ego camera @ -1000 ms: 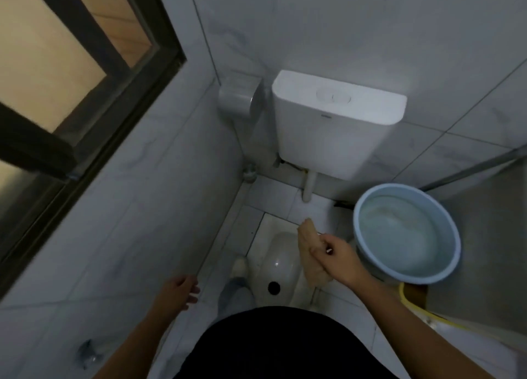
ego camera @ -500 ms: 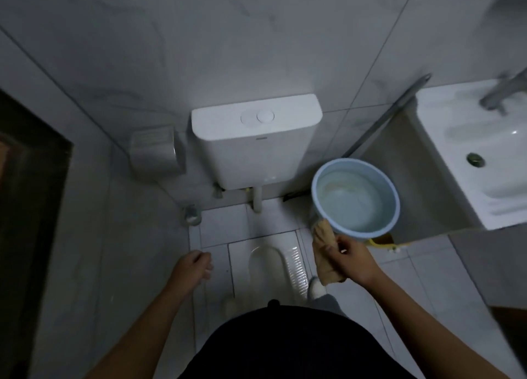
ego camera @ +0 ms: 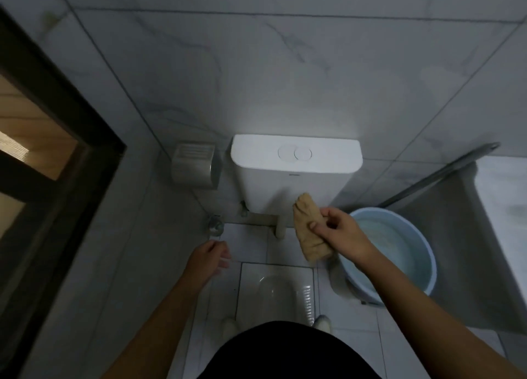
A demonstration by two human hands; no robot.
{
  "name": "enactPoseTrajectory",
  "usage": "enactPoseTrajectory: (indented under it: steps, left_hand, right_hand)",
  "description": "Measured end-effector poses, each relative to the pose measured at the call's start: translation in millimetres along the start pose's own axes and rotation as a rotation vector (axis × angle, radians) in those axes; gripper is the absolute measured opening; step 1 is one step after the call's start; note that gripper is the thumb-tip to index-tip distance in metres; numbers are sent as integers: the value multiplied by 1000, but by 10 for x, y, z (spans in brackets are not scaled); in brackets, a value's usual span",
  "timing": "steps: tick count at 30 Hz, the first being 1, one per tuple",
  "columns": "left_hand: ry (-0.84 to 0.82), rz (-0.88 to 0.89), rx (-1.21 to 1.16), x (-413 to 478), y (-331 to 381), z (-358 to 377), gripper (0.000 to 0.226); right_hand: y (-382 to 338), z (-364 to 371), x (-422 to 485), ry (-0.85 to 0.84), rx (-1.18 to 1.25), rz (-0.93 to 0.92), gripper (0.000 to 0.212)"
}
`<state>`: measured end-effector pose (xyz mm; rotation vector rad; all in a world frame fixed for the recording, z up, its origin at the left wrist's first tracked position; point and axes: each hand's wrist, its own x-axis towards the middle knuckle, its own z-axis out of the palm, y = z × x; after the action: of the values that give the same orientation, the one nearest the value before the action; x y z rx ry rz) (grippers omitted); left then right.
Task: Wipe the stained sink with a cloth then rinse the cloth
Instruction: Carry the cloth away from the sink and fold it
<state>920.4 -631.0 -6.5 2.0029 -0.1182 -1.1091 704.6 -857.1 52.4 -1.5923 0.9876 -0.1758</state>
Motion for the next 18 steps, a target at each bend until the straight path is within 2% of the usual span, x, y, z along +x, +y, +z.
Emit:
enactPoseTrajectory:
  steps: [3, 6, 8, 11, 15, 18]
  left_hand:
    - [15, 87, -46, -46, 402, 27, 23]
    - [-20, 147, -131, -99, 964, 5, 27]
    - [-68, 181, -234, -207, 1393, 5, 29]
    - [-163, 319, -211, -523, 1954, 87, 28]
    - [-286, 447, -302, -790, 2340, 206, 23]
    - [-180, 525, -321, -811, 2421, 217, 7]
  right_hand:
    - [-418, -119, 94, -61, 9, -71, 22]
    - [-900, -240, 145, -51, 3, -195, 20]
    - [-1207, -293, 126, -52, 17, -275, 20]
    - [-1572, -299, 47, -80, 79, -361, 21]
    - [-1819, -212, 10, -80, 97, -451, 25]
    - [-1881, -155, -26, 7, 75, -472, 30]
